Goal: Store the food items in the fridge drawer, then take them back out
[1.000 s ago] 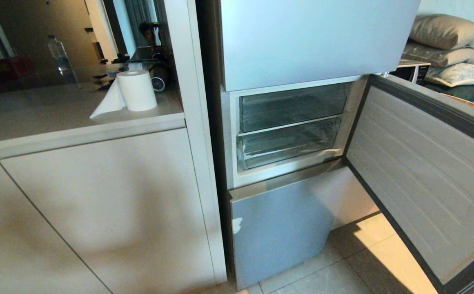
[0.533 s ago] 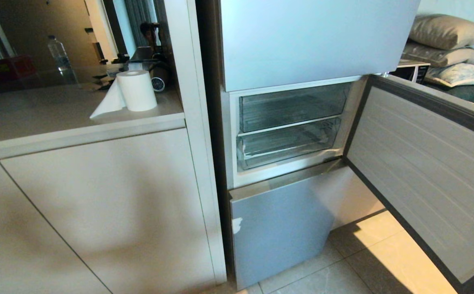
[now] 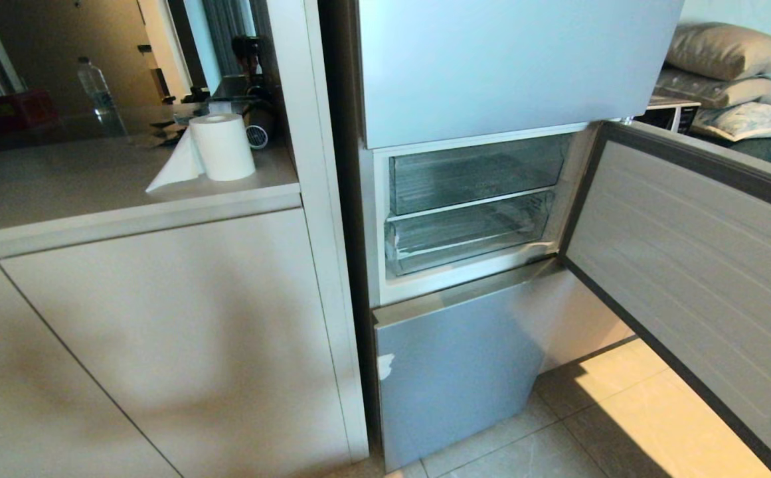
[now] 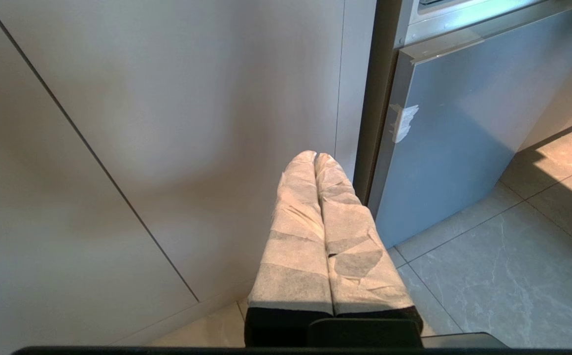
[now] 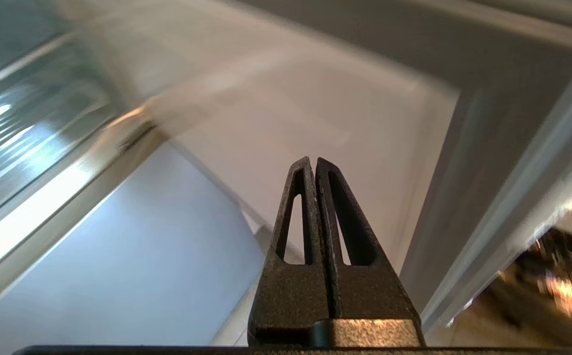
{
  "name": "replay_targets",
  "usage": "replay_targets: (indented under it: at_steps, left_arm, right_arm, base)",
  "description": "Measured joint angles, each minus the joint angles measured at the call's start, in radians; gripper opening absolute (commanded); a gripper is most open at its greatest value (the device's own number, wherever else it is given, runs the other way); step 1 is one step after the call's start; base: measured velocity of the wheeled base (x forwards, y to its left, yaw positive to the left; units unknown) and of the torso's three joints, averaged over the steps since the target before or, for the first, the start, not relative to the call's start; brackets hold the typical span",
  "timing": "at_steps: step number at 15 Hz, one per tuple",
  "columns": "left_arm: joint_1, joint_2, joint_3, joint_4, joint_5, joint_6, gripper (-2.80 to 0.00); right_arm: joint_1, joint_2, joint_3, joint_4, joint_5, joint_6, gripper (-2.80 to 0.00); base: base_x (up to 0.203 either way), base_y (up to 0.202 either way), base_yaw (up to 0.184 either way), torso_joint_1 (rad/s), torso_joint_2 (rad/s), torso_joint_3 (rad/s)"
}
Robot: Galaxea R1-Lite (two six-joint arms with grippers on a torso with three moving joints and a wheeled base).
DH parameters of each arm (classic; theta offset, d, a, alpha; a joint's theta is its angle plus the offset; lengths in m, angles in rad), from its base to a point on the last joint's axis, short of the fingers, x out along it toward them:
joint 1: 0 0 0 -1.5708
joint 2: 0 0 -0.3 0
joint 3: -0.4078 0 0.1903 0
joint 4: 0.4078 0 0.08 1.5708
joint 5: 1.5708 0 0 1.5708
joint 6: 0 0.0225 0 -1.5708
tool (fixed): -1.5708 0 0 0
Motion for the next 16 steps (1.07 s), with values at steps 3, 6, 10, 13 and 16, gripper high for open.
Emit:
replay_targets:
  at_steps: [3,6,10,13,16]
  left_arm:
    - [0.0,0.0,0.0,0.0,0.0,0.0,-2.8]
    - [0.0,0.0,0.0,0.0,0.0,-0.001,-2.8]
    - [0.0,0.0,0.0,0.0,0.0,-0.002,-2.8]
    - [0.0,0.0,0.0,-0.001,0.001,-0.009,-2.8]
    - [0.0,0.0,0.0,-0.001,0.001,-0.015,-2.8]
  right_arm:
    - [-0.001,-0.204,0.159,0.012,0.154,-0.111,-2.8]
    - [0.0,-0.43,0.317,0.098,0.324,-0.173,-2.8]
    - [0.094,-0.681,0.395,0.339,0.367,-0.2,-2.8]
    - [0.279,-0.777,0.411,0.467,0.254,-0.204,-2.8]
    - [0.309,-0.889,0.414,0.508,0.233,-0.233,-2.8]
  base:
    - [0.0,0.0,0.0,0.0,0.0,0.0]
    - [0.0,0.0,0.0,0.0,0.0,0.0]
    - [0.0,0.0,0.0,0.0,0.0,0.0]
    - [0.0,0.0,0.0,0.0,0.0,0.0]
    - [0.0,0.0,0.0,0.0,0.0,0.0]
